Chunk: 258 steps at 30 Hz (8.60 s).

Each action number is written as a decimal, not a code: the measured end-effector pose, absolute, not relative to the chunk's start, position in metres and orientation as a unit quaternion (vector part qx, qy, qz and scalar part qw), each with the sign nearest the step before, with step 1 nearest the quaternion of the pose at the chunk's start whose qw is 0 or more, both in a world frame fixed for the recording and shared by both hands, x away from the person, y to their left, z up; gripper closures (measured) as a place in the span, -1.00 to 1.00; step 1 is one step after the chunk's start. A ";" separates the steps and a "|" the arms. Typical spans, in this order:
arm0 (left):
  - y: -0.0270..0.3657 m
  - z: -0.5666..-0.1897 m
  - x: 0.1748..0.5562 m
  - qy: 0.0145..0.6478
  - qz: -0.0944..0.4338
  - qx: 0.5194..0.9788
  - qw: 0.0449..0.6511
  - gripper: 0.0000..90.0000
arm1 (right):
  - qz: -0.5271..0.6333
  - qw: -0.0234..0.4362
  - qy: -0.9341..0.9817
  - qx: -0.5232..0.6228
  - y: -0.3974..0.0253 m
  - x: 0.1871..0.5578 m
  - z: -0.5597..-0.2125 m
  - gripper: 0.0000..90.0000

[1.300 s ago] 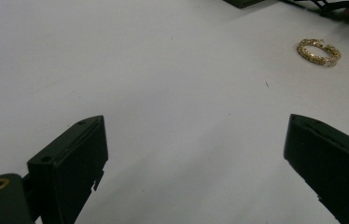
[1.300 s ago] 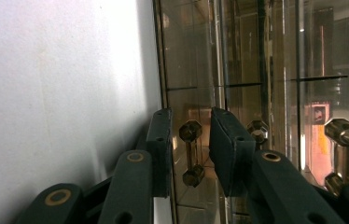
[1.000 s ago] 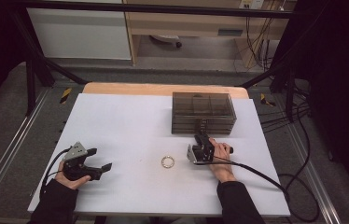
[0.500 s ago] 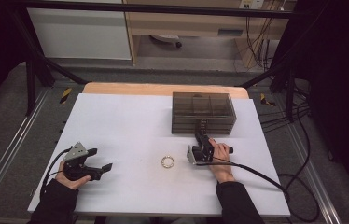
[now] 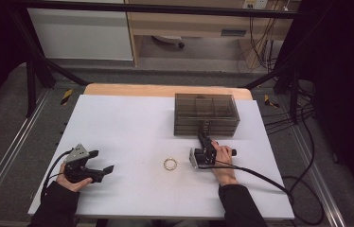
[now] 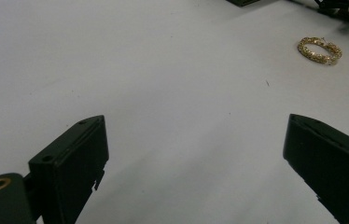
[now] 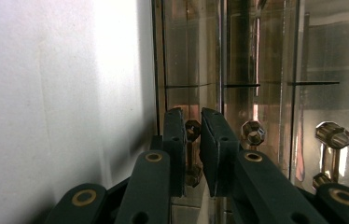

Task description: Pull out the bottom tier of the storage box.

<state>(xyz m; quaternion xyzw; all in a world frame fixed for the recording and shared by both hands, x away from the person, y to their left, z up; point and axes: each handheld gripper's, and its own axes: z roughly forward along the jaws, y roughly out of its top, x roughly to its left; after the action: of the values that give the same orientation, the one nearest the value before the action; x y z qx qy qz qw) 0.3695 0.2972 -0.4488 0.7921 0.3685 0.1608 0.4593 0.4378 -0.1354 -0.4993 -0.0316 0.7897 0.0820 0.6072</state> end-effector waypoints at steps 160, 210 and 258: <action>0.297 -0.448 0.369 0.370 0.161 0.793 0.457 -0.86 | 0.075 0.577 0.812 -0.044 -0.140 0.402 -0.489 0.53; 0.297 -0.448 0.369 0.371 0.162 0.792 0.458 -0.86 | 0.080 0.566 0.819 -0.052 -0.141 0.380 -0.487 0.52; 0.297 -0.448 0.369 0.372 0.160 0.793 0.456 -0.86 | 0.288 0.359 0.850 0.258 -0.174 0.380 -0.446 -0.96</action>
<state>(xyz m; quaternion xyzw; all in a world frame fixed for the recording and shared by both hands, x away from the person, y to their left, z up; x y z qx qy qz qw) 0.3690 0.2968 -0.4477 0.7927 0.3719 0.1604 0.4556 0.3795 -0.1735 -0.4464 0.2583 0.8496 0.2877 0.3588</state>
